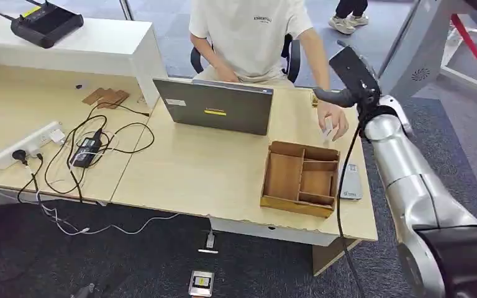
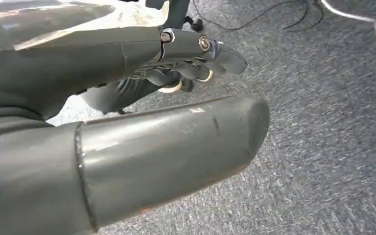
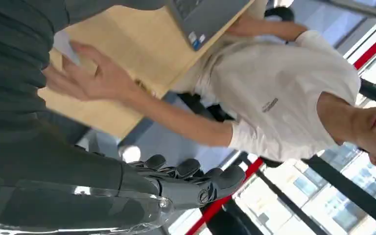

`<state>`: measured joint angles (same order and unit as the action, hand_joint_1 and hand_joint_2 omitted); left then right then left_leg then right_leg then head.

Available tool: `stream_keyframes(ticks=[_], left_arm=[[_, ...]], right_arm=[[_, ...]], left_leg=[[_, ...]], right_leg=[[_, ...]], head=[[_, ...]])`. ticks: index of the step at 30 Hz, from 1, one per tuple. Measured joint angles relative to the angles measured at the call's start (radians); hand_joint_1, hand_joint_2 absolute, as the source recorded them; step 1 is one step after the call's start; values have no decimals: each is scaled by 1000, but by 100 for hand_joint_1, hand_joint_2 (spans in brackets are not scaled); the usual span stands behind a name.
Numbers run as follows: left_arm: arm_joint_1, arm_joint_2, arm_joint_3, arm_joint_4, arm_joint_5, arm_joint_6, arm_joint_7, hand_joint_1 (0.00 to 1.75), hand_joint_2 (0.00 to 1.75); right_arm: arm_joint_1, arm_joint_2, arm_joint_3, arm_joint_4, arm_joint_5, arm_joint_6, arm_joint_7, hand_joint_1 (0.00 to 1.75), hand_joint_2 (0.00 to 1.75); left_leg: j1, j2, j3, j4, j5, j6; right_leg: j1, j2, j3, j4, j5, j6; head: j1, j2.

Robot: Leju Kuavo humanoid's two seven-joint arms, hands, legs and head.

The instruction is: Pass the card to the sensor for recognition and then transmit it.

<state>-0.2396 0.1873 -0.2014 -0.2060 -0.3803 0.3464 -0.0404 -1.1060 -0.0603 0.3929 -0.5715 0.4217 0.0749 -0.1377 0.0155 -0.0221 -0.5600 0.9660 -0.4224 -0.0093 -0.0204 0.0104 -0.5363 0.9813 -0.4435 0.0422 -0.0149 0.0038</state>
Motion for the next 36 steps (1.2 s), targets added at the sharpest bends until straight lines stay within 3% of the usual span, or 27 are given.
stream_keyframes(ticks=[5,10,21,28,31,36], left_arm=[[18,0,11,0,14,16,-7,0,0],[24,3,21,0,11,17,-7,0,0],[46,17,42,0,21,21,-25,0,0],[57,26,52,0,25,27,-37,0,0],[63,31,54,0,23,28,-40,0,0],[63,37,61,0,18,28,-41,0,0]], right_arm=[[104,-45,-15,-158,-215,116,87,0,175],[232,-104,-14,-338,-266,188,144,0,175],[516,-222,20,-752,-148,271,179,0,175],[591,-253,45,-870,-111,277,189,0,175],[626,-267,60,-915,-45,279,175,0,175],[658,-290,100,-964,179,266,138,0,175]], left_leg=[[0,-1,0,0,0,0],[0,0,0,0,0,0],[1,0,0,0,-1,0],[1,0,0,0,-1,0],[1,0,0,0,-1,0],[1,0,0,-1,-1,0]], right_leg=[[0,0,0,-1,0,0],[0,0,1,-1,0,0],[1,0,0,-1,0,0],[1,0,1,-1,0,0],[1,0,1,-1,0,0],[1,0,1,-1,0,0]], head=[[1,0],[0,0],[0,0],[0,0],[0,0],[0,0]])
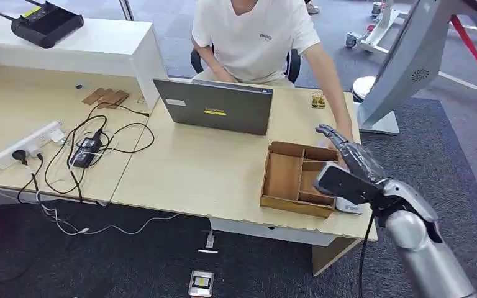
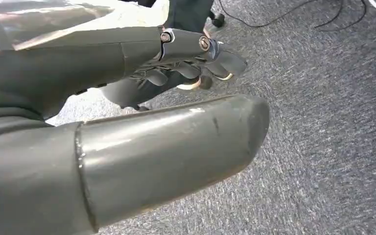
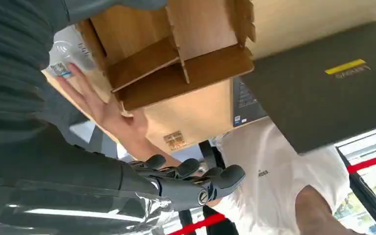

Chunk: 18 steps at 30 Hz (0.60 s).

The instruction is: Pass the card to the sensor for recognition and then transmit it.

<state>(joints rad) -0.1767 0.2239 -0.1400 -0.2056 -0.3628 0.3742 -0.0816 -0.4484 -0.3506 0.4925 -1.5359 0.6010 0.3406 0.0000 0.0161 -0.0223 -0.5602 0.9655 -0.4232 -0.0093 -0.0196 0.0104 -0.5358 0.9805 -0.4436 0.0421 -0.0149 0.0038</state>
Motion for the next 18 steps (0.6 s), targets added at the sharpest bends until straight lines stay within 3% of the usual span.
stream_keyframes(ticks=[11,18], left_arm=[[3,5,11,0,1,0,-11,0,0],[10,5,16,0,3,8,-14,0,0]], right_arm=[[55,-21,66,-48,125,-18,-12,0,175],[102,-31,95,-82,209,-38,33,0,175]], left_leg=[[0,0,0,0,0,0],[0,0,0,0,0,0]], right_leg=[[0,0,0,0,0,0],[0,0,0,0,0,0]], head=[[0,0],[0,0]])
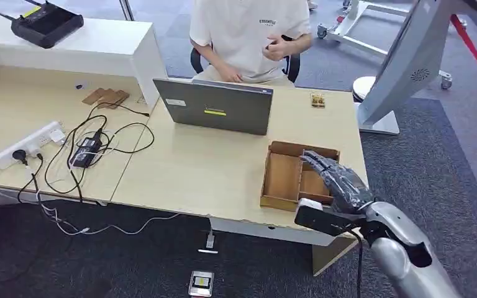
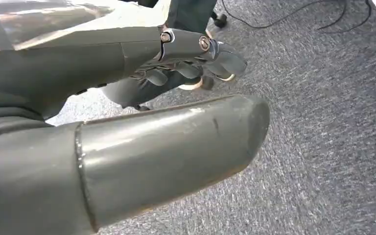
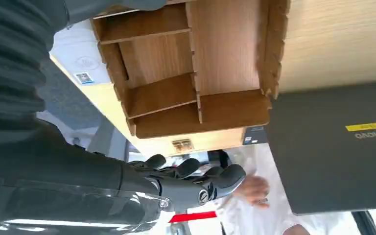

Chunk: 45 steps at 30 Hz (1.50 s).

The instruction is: Pass the card to the sensor for recognition and then transmit it.

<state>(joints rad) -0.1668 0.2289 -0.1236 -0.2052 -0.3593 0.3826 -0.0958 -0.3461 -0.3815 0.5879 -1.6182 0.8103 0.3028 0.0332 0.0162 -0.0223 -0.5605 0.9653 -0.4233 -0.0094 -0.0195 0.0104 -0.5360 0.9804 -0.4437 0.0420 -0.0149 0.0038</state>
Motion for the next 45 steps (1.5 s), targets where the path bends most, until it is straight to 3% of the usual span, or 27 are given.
stream_keyframes(ticks=[9,17,36,45], left_arm=[[12,0,11,0,9,15,-4,0,0],[15,0,21,0,7,20,-4,0,0],[28,0,42,1,10,35,2,0,0],[39,0,52,1,19,50,-1,0,0]], right_arm=[[21,-1,32,13,125,-131,16,0,175],[23,18,59,82,291,-292,-16,0,175],[42,74,113,232,325,-328,6,0,175],[40,94,124,278,391,-433,73,0,175]], left_leg=[[0,0,0,0,0,0],[0,0,0,0,0,0],[0,0,0,0,0,0],[0,0,0,0,0,0]], right_leg=[[0,0,0,0,0,0],[0,0,0,0,0,0],[0,0,0,0,0,0],[0,0,0,0,0,0]], head=[[0,0],[0,0],[0,0],[0,0]])
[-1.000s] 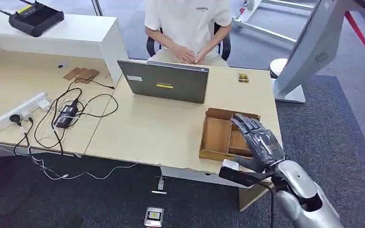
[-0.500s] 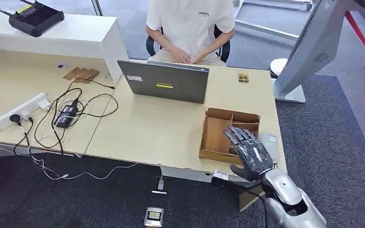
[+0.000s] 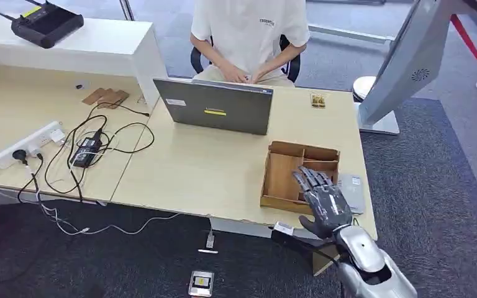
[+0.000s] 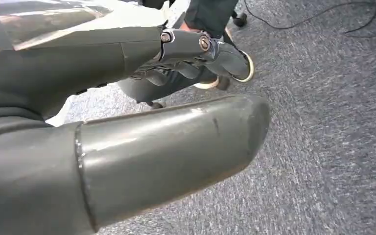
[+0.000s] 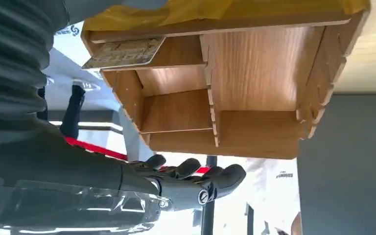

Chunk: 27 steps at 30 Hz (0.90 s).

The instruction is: Pass the card to the sensor for recognition and then transmit it.

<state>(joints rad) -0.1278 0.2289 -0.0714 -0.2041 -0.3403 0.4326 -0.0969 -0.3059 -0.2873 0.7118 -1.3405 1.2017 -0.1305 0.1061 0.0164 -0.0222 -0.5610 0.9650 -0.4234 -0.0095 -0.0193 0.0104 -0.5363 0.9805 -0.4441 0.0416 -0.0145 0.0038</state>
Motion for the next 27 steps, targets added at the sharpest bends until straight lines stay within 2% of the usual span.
stream_keyframes(ticks=[6,19,27], left_arm=[[3,0,7,1,-2,0,7,0,0],[5,0,16,2,-9,0,18,0,0],[6,0,21,4,-10,0,25,0,0]], right_arm=[[-8,10,-2,53,23,-51,27,0,175],[3,10,-2,92,36,-61,49,0,175],[16,-2,-14,92,33,-108,75,0,175]], left_leg=[[0,0,0,0,0,0],[0,0,0,0,0,0],[0,0,0,0,0,0]], right_leg=[[0,0,0,0,0,0],[0,0,0,0,0,0],[0,0,0,0,0,0]], head=[[0,0],[0,0],[0,0]])
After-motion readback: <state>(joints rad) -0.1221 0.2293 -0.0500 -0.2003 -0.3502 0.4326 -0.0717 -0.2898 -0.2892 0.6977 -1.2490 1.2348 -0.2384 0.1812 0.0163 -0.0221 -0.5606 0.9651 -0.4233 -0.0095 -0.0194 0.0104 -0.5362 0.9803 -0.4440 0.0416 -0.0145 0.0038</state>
